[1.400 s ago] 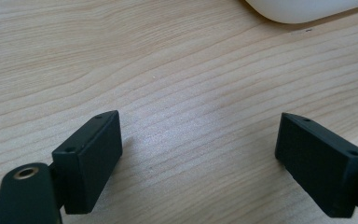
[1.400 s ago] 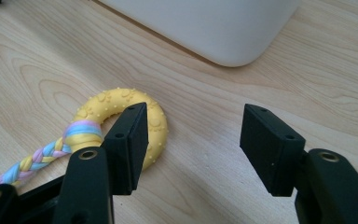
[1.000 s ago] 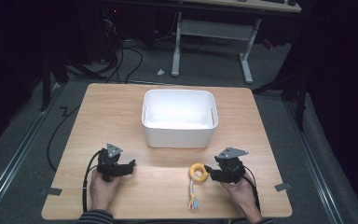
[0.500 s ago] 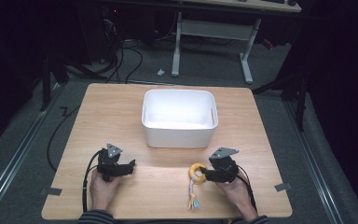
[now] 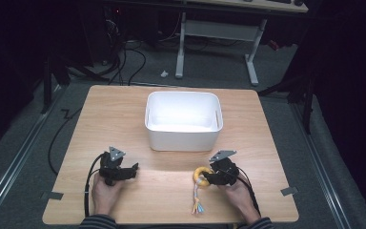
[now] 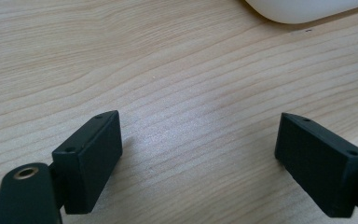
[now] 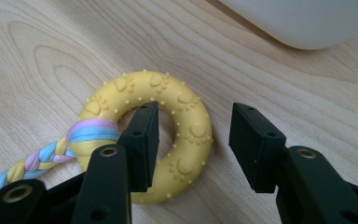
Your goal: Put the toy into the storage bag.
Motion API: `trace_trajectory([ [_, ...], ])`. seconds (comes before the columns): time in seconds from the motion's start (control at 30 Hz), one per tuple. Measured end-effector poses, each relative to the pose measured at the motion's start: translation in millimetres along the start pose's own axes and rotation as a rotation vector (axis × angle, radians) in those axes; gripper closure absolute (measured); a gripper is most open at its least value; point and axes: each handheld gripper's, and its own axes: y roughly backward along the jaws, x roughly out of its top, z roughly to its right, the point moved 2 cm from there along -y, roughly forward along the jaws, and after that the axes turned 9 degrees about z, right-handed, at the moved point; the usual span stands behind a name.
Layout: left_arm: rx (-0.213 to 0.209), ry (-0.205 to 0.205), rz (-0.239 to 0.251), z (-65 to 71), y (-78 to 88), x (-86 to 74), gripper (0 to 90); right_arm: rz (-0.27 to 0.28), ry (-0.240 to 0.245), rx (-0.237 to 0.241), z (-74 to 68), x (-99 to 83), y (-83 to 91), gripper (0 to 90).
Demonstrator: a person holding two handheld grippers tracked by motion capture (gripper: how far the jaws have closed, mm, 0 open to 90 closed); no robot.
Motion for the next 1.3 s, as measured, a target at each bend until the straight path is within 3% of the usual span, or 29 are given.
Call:
trace_trajectory([
  [0.4, -0.001, 0.001, 0.002, -0.1, 0.2, -0.3, 15.4, -0.047, 0.016, 0.015, -1.3, 0.7, -6.4, 59.3],
  [0.77, 0.000, 0.000, 0.002, 0.0, 0.2, -0.3, 15.4, -0.050, 0.033, 0.018, -2.3, 1.2, -5.5, 64.4],
  [1.3, 0.000, 0.000, 0.003, 0.1, 0.3, -0.3, 15.6, 0.032, 0.009, 0.018, 4.3, 2.9, 15.2, 67.8],
])
